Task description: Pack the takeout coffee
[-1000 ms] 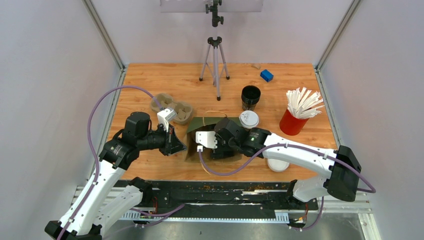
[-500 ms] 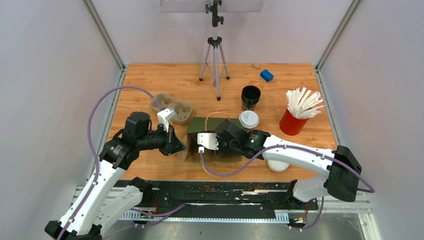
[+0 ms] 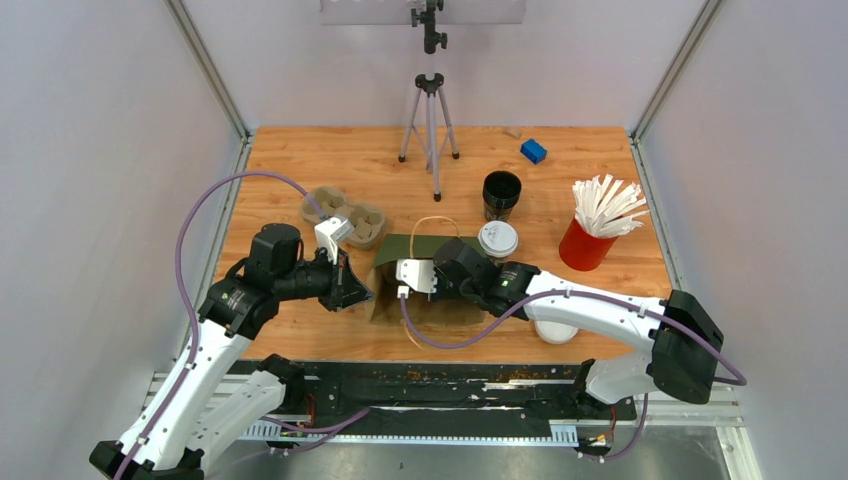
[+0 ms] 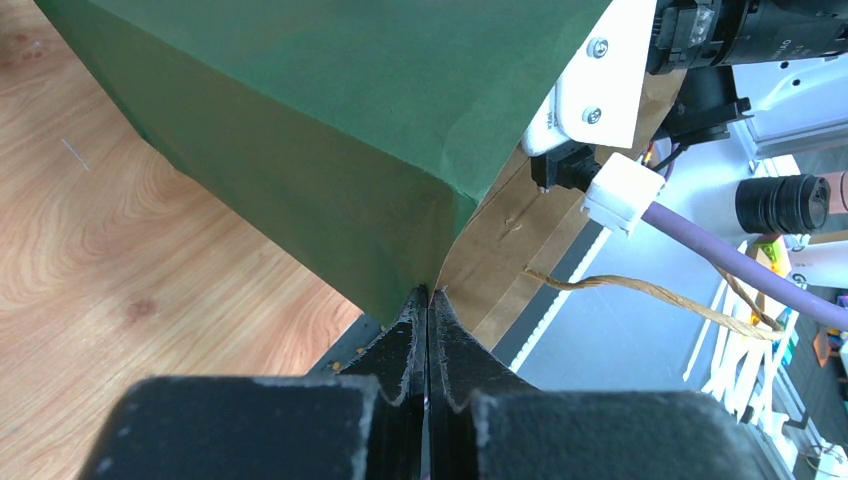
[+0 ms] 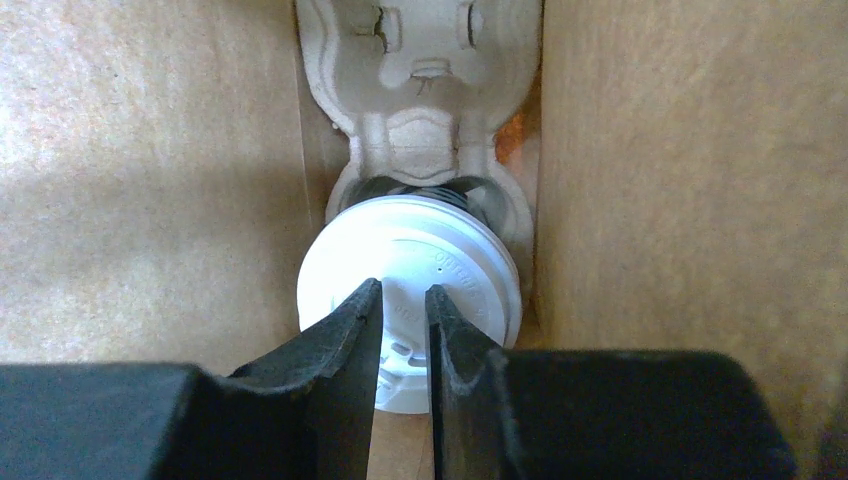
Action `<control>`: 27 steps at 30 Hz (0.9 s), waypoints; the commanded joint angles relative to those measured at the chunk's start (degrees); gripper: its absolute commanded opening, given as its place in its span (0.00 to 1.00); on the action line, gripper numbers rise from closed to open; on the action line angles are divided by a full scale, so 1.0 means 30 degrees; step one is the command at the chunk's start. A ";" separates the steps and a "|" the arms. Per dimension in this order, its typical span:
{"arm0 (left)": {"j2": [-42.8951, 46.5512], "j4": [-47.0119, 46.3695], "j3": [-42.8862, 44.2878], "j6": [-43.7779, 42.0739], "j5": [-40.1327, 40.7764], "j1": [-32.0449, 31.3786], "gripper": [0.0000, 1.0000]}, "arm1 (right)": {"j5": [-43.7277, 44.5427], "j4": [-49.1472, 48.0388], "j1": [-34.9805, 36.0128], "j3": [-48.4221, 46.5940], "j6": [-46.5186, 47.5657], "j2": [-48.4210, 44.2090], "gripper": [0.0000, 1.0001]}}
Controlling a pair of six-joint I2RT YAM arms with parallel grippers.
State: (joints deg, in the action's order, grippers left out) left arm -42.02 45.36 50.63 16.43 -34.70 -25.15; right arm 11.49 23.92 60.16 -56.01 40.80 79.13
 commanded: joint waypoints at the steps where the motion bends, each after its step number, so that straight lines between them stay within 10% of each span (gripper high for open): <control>1: 0.0002 -0.0334 0.0375 -0.0101 -0.0303 -0.0085 0.00 | 0.0496 -0.1441 -0.0231 0.0301 0.0040 0.0157 0.22; 27: -0.0144 -0.0142 0.0659 -0.0033 0.0146 -0.0085 0.00 | -0.0966 -0.0191 -0.0725 -0.0338 -0.0471 -0.0682 0.30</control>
State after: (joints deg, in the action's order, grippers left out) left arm -42.39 45.36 50.63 16.40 -34.59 -25.15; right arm 12.05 20.64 58.30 -54.39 41.04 80.75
